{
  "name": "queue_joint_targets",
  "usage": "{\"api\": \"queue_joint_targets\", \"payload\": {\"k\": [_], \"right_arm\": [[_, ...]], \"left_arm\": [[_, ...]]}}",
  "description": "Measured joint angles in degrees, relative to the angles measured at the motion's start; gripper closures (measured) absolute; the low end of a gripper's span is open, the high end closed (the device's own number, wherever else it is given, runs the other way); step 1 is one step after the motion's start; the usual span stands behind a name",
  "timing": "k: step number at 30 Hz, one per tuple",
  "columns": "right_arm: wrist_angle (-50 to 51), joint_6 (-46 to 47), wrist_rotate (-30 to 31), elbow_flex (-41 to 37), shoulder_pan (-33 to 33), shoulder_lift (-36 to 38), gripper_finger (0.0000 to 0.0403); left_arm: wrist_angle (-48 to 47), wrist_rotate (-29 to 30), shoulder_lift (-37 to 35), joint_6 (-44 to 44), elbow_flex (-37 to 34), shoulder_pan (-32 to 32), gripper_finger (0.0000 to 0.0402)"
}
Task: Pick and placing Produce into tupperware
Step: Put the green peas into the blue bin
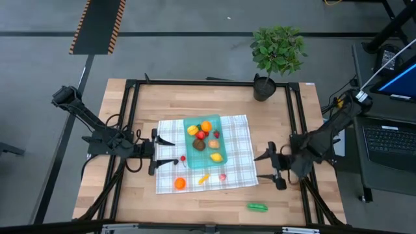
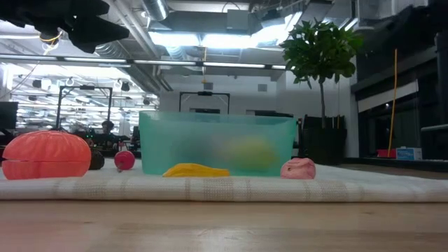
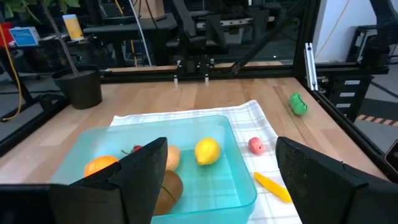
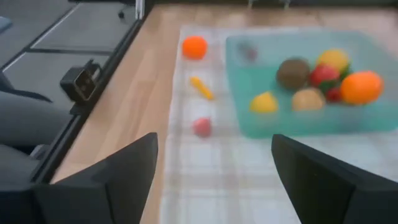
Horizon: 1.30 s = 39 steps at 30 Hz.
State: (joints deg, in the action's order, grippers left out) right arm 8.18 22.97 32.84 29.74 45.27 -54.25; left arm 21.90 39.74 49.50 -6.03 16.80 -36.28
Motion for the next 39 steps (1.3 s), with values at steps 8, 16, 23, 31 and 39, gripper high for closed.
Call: {"api": "queue_joint_targets", "payload": {"k": [8, 16, 23, 31, 39], "right_arm": [[11.7, 15.4, 4.9, 10.9, 7.5, -13.1, 0.0088], [25.2, 33.4, 4.9, 24.6, 12.5, -28.6, 0.0088], [35.3, 41.8, -0.1, 39.4, 13.3, -43.0, 0.0088], [44.3, 47.9, -7.1, 55.5, 13.3, -54.9, 0.0088], [44.0, 47.3, -10.0, 59.5, 13.3, -58.5, 0.0088]], "left_arm": [[0.0, -0.2, 0.0, -1.0, 0.0, 0.0, 0.011], [-0.5, -1.9, 0.0, -2.6, 0.0, -0.1, 0.011], [-0.5, -1.9, 0.0, -2.6, 0.0, -0.1, 0.011], [-0.5, -1.9, 0.0, -2.6, 0.0, -0.1, 0.011], [-0.5, -2.0, 0.0, -2.6, 0.0, -0.1, 0.011]]}}
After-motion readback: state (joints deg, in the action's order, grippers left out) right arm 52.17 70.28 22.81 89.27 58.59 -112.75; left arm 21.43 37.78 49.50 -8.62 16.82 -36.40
